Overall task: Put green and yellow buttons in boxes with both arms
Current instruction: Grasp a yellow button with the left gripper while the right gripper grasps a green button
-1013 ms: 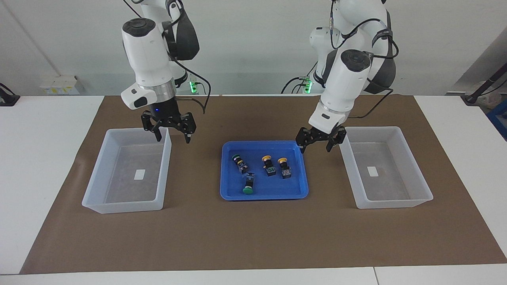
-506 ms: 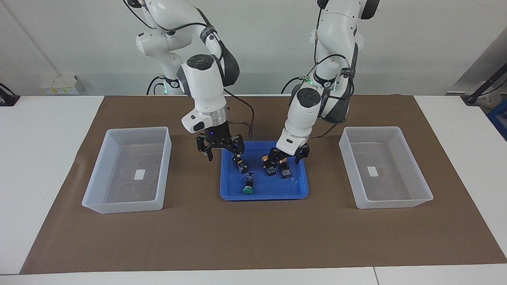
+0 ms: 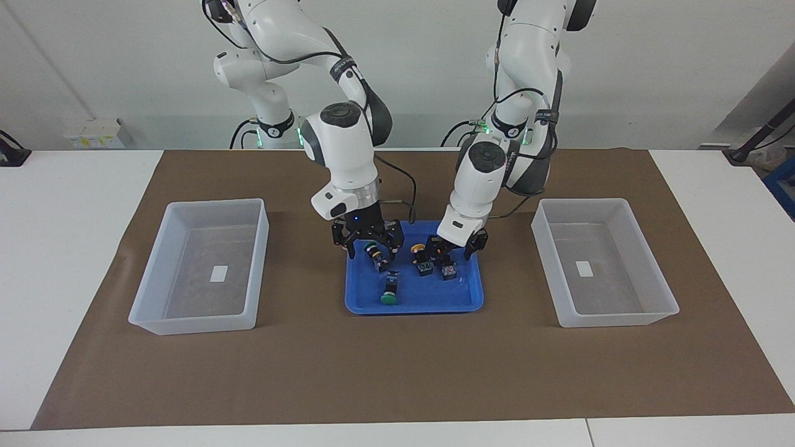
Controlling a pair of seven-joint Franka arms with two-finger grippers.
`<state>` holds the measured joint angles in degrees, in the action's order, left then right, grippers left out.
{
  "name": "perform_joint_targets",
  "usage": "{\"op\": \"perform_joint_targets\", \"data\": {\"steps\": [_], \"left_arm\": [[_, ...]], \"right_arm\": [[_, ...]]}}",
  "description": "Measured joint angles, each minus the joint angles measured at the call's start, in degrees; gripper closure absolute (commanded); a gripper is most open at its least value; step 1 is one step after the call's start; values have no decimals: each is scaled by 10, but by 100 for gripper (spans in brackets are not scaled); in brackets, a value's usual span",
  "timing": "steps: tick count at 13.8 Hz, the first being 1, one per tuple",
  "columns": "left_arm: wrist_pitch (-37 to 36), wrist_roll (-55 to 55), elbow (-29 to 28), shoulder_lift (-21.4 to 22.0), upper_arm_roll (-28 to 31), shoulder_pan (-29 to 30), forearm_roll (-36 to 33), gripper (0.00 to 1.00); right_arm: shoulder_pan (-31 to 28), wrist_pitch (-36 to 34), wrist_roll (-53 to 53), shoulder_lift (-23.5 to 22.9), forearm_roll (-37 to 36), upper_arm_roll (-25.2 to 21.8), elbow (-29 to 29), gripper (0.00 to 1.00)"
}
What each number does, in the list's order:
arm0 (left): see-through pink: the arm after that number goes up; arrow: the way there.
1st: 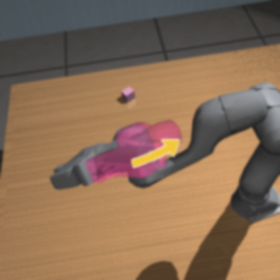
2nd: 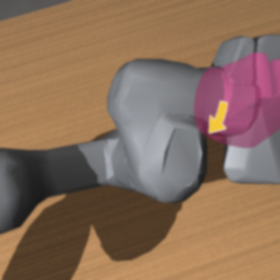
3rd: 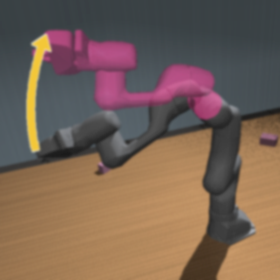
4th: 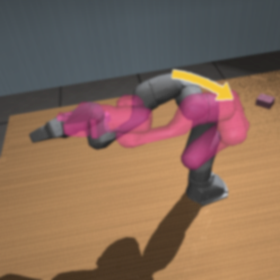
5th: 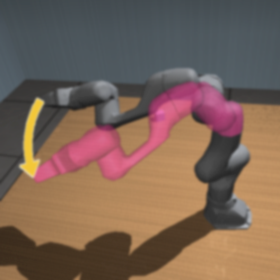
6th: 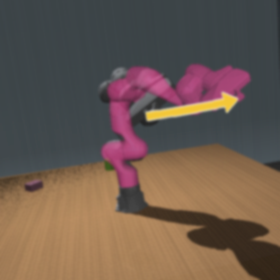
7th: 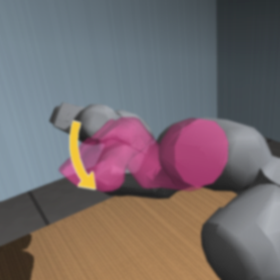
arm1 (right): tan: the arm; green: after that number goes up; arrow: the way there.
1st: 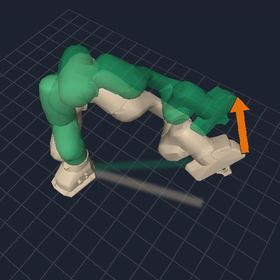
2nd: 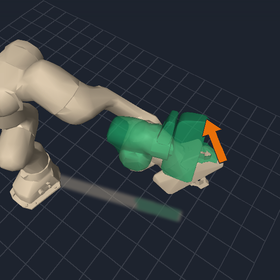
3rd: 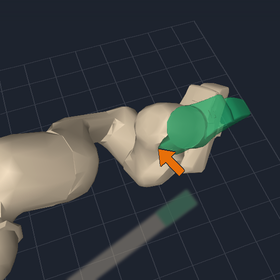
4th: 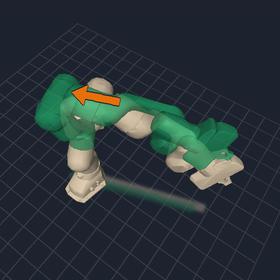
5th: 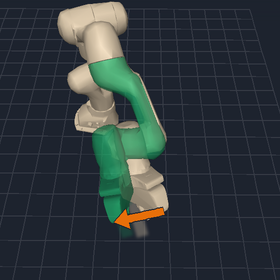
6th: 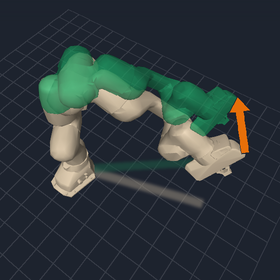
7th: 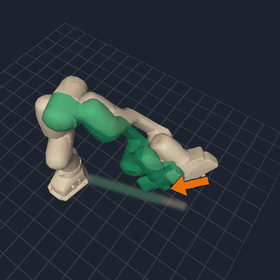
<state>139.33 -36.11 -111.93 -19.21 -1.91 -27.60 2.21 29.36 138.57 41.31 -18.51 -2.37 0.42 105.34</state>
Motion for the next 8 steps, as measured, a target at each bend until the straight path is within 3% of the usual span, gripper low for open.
{"op": "perform_joint_targets", "data": {"steps": [3, 8], "left_arm": [[41, 0, -27, -7, 0, 0, 0, 41], [47, -1, -30, -6, 1, 1, 0, 98]], "right_arm": [[9, 15, -66, 1, 0, 0, 24, 0], [9, 79, -170, 7, 0, -2, 76, 0]]}}
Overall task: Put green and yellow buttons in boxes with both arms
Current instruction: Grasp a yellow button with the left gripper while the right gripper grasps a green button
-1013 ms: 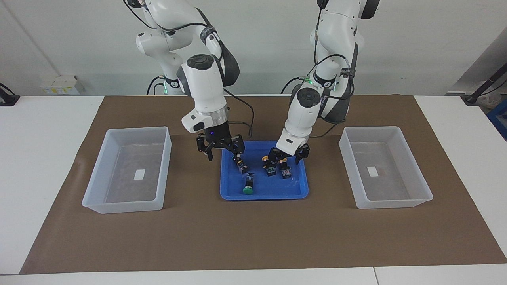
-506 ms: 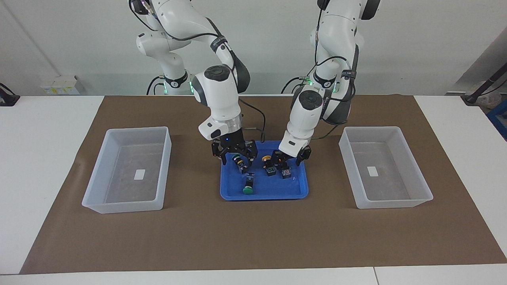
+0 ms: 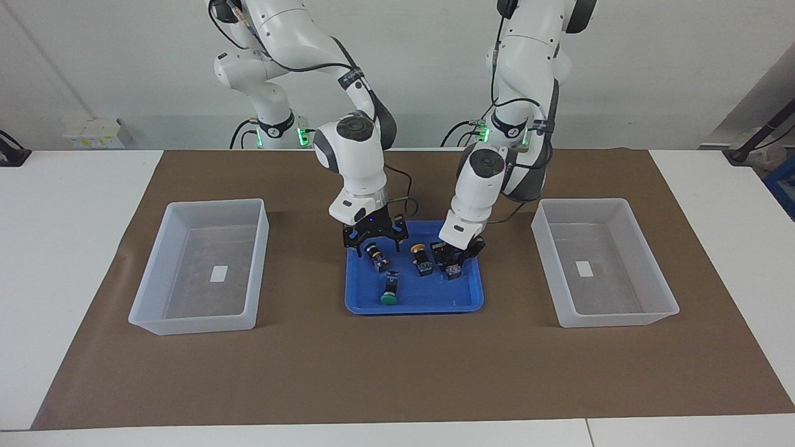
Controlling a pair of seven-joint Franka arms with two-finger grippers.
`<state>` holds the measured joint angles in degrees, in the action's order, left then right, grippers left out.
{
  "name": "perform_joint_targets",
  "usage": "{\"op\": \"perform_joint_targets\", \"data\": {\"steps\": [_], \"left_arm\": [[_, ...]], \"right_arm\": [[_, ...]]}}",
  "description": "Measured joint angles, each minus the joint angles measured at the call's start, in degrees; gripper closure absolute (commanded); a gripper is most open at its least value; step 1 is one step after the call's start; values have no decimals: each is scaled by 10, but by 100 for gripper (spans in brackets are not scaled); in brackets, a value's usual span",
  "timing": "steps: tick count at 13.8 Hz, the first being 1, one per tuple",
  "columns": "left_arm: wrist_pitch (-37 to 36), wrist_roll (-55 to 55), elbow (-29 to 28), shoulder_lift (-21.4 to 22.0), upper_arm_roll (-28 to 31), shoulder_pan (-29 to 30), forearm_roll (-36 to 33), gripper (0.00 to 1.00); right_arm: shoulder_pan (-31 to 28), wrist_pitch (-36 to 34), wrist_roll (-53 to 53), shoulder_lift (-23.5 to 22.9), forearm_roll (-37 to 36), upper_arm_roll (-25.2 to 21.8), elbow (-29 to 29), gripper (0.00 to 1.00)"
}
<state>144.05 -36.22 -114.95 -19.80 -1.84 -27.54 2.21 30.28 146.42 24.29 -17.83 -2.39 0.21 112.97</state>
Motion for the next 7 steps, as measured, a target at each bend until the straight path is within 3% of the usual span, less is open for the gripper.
{"op": "perform_joint_targets", "data": {"steps": [3, 4, 5, 6, 7], "left_arm": [[0, 0, 2, 0, 0, 0, 0, 100], [-4, -1, 6, 0, 0, 0, 0, 100], [-20, -1, 16, 0, 1, 0, 0, 100], [-45, -1, 32, 1, 2, 1, 0, 100], [-77, -1, 54, 2, 4, 4, 0, 100]], "right_arm": [[0, 41, -43, 0, 0, 0, 38, 0], [0, 46, -59, 0, 0, 0, 45, 8], [0, 51, -70, 0, 0, 0, 49, 48], [0, 55, -73, 0, 0, 0, 50, 75], [1, 55, -75, 0, 0, 0, 50, 92]]}}
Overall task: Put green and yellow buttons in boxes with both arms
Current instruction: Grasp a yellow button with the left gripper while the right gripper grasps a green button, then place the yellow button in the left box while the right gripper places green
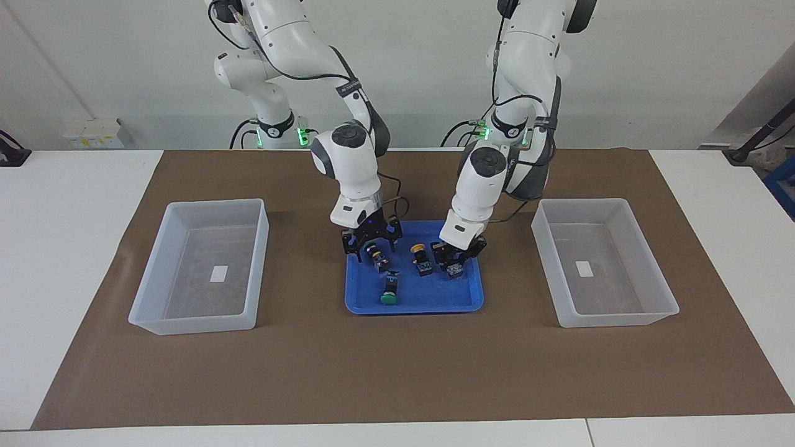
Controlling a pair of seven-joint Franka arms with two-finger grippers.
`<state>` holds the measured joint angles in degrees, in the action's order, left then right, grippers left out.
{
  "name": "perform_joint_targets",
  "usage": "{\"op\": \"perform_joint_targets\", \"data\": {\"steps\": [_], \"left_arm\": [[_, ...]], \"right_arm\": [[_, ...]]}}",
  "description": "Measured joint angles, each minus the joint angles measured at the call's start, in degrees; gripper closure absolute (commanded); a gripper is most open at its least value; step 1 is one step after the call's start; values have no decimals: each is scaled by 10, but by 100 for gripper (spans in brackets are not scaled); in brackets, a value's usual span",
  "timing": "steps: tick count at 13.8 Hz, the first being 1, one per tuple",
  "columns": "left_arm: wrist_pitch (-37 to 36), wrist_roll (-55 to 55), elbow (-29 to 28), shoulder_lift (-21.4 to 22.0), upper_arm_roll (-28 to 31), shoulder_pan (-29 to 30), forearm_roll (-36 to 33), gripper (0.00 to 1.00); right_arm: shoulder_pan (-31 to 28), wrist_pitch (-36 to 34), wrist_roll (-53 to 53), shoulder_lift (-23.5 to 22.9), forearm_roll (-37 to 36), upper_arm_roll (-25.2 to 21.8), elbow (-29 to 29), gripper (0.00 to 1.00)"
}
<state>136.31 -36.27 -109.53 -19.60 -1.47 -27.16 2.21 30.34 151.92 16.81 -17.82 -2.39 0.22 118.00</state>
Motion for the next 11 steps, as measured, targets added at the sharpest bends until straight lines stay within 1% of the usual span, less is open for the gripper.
{"op": "perform_joint_targets", "data": {"steps": [1, 5, 7, 9, 11], "left_arm": [[-38, 0, 24, 3, 1, 6, 0, 100], [-181, 12, 113, 28, 3, 51, 0, 100], [-240, 62, 154, 34, 3, 87, 0, 100], [-269, 146, 175, 36, 3, 138, 6, 100], [-270, 245, 176, 35, 4, 189, 27, 100]], "right_arm": [[0, 0, -3, 0, 0, 0, 0, 100], [1, 0, -3, 0, 0, 0, 0, 100], [1, 0, -3, 0, 0, 0, 0, 100], [1, 0, -3, 0, 0, 0, 0, 100], [0, 1, -3, 2, 0, 0, -2, 100]]}}
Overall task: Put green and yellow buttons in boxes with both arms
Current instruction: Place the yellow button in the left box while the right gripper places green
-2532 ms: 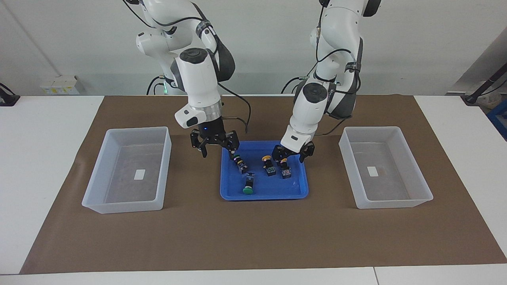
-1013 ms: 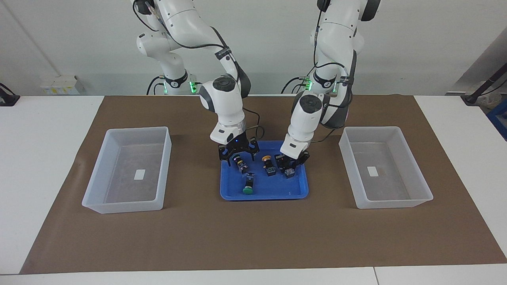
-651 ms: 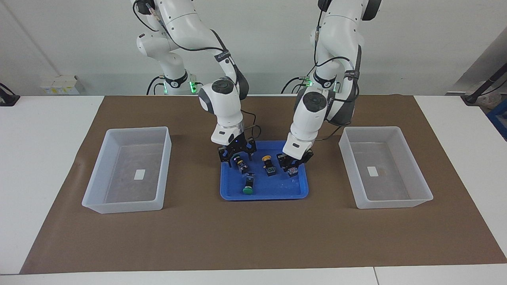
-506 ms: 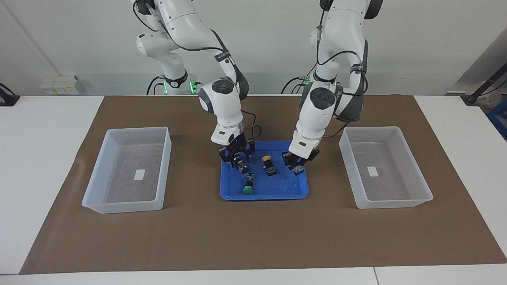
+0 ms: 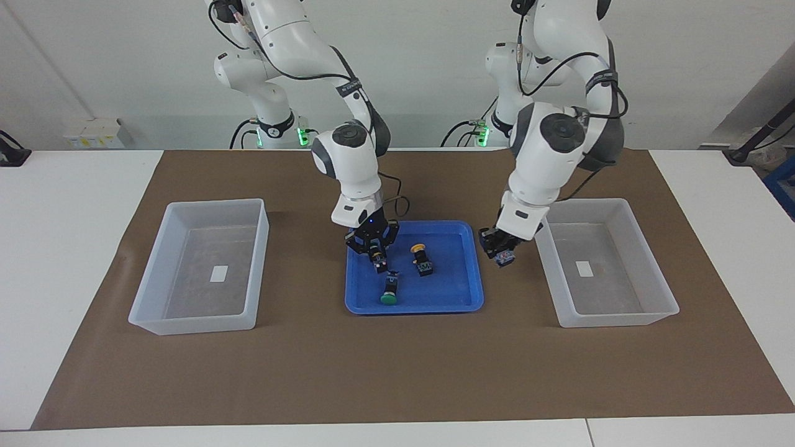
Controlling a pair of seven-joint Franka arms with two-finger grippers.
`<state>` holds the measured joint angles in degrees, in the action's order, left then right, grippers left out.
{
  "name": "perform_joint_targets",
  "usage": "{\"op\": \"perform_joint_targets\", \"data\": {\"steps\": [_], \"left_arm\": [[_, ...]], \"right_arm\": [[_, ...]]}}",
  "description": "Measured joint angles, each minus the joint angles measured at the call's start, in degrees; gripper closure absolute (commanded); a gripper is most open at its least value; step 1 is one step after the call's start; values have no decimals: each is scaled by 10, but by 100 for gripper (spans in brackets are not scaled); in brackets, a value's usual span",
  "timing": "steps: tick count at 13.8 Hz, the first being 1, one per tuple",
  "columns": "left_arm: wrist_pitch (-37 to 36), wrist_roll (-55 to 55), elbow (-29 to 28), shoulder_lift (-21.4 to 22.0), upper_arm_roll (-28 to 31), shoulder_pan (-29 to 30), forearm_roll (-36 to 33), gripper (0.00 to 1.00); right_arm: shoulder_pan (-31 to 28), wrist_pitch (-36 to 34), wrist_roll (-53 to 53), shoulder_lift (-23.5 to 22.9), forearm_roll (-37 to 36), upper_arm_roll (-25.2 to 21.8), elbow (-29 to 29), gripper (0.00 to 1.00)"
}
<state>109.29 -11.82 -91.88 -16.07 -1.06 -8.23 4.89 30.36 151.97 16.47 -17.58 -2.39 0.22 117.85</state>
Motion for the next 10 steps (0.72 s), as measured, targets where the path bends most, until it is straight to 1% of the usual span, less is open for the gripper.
{"op": "perform_joint_targets", "data": {"steps": [1, 3, 5, 7, 10], "left_arm": [[0, 47, 0, -1, 0, 24, 7, 100], [2, 130, -3, -2, 1, 63, 11, 100], [31, 195, -26, -2, 2, 90, 12, 100], [85, 242, -71, -3, 2, 104, 12, 100], [180, 254, -148, -3, -2, 104, 12, 100]], "right_arm": [[-1, 0, 1, 5, 0, -1, -1, 100], [-11, -11, 4, 29, 0, -3, -2, 100], [-37, -53, 4, 69, 0, -3, -3, 100], [-67, -101, 4, 110, 0, -4, -2, 100], [-111, -169, 4, 163, 0, -5, 0, 100]]}}
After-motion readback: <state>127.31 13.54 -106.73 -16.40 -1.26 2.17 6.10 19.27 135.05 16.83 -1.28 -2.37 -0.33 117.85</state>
